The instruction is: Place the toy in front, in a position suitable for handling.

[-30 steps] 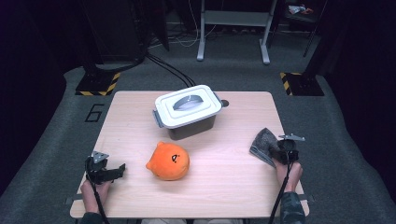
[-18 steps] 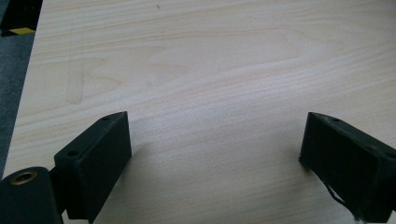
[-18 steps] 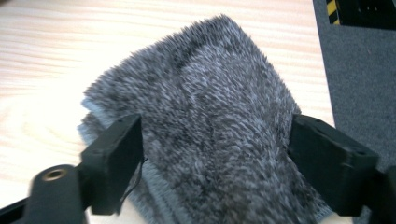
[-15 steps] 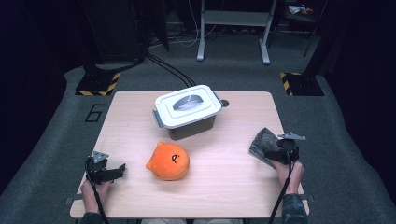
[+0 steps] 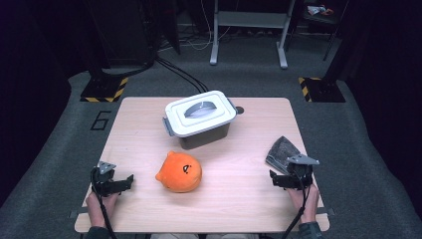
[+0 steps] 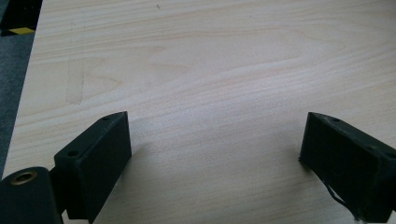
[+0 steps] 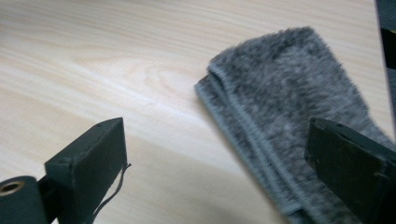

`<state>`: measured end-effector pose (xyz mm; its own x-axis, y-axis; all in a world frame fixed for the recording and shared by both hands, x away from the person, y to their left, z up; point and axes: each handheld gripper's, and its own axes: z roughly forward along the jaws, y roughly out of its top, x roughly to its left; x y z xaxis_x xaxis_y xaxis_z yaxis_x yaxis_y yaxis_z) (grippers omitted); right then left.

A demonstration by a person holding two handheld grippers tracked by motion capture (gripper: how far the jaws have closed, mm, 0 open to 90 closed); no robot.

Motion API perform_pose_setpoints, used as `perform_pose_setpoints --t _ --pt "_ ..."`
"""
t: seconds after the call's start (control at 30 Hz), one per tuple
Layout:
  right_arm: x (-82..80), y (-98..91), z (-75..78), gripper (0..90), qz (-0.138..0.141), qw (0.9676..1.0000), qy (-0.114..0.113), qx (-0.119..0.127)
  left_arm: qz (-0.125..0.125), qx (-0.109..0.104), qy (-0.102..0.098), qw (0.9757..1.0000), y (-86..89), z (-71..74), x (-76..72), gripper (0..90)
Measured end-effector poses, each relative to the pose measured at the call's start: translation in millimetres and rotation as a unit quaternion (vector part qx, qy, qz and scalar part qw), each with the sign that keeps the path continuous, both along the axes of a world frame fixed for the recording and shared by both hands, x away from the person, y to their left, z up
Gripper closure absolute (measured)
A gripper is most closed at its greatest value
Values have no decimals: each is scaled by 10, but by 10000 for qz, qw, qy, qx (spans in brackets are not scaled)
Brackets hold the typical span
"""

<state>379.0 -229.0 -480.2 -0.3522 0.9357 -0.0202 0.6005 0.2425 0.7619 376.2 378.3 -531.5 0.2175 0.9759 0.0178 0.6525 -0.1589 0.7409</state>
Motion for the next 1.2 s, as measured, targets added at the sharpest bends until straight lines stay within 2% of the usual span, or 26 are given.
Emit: perform_pose_setpoints --t 0.23,0.3,0.53,0.63,0.73,0.9,0.97,1.0,1.03,1.1,1.2 --pt "-160 124 -203 40 176 9998 73 10 -26 -4 -1 10000 6 0 4 87" --pt "-183 144 -269 38 187 9998 96 62 -33 -85 26 10000 8 0 9 87" --pt "-230 182 -447 36 284 9995 149 -68 -20 -95 -16 10000 8 -6 14 87" --pt "-238 204 -460 35 289 9994 97 -135 -41 -102 15 9999 12 -2 15 87" --pt "-221 239 -475 21 247 9992 207 -236 -64 -96 10 9999 16 -2 18 86" --pt "-228 236 -483 20 304 9990 136 -304 -65 -74 27 9999 13 1 23 86" --pt "-224 238 -487 20 245 9993 176 -215 -109 -91 58 9999 13 5 28 86" --pt "-210 221 -489 20 318 9991 208 -182 -143 -79 136 9998 16 17 30 86" --pt "-208 217 -487 20 280 9991 272 -148 -130 -73 109 9998 7 15 37 86" --pt "-199 206 -486 20 311 9990 291 -130 -172 -39 177 9997 -6 31 46 85" --pt "-199 205 -486 20 319 9990 288 -137 -337 -129 240 9991 -60 70 50 77"
